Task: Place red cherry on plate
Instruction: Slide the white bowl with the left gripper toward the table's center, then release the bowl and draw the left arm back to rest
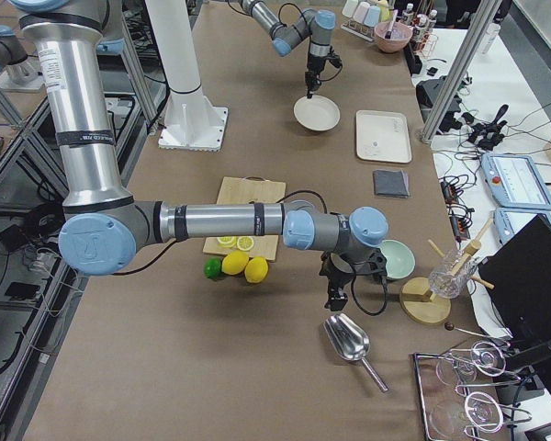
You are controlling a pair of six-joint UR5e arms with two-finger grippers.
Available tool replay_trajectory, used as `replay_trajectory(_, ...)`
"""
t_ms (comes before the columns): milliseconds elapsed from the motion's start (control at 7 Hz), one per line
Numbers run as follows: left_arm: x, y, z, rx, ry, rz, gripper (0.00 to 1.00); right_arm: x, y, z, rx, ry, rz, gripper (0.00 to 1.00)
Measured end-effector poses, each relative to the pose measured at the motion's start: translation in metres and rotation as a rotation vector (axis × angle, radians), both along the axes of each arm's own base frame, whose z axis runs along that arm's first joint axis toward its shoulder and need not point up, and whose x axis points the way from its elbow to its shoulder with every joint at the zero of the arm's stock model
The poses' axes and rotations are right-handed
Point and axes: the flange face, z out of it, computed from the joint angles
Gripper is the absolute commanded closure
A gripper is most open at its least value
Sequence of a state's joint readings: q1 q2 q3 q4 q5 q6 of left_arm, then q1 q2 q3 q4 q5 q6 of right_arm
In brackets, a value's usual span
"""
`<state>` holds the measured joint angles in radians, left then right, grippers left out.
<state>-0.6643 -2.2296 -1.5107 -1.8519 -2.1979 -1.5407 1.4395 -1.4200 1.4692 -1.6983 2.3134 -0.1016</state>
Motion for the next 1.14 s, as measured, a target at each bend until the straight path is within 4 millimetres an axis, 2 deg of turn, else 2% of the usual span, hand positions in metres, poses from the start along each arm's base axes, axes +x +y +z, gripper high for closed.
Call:
replay_trajectory(143,0.023,0.014,-0.015,-0.009,-0.007,-0.024,1.00,0.000,0.000,0.000,0.001,0.000,0.000,0.00)
replay_trajectory(286,0.042,0.023,-0.026,-0.020,-0.013,-0.043,0.76,0.000,0.000,-0.001,0.002,-0.001,0.000,0.00)
replay_trajectory(429,0.055,0.029,-0.030,-0.021,-0.021,-0.057,0.02,-0.001,-0.001,-0.001,0.003,-0.001,-0.001,0.00)
replay_trajectory(714,0.062,0.032,-0.029,0.002,-0.037,-0.087,0.01,-0.003,-0.001,-0.001,0.003,-0.001,-0.004,0.00)
replay_trajectory(857,0.052,0.025,-0.024,0.012,-0.041,-0.095,0.02,-0.004,-0.001,-0.002,0.002,-0.001,-0.006,0.00)
replay_trajectory(1000,0.023,0.010,-0.008,0.031,-0.042,-0.083,0.02,-0.006,-0.001,-0.003,0.004,-0.003,-0.007,0.00)
replay_trajectory(1143,-0.026,-0.017,0.021,0.068,-0.042,-0.052,0.02,-0.007,-0.001,-0.006,0.006,-0.009,-0.007,0.00)
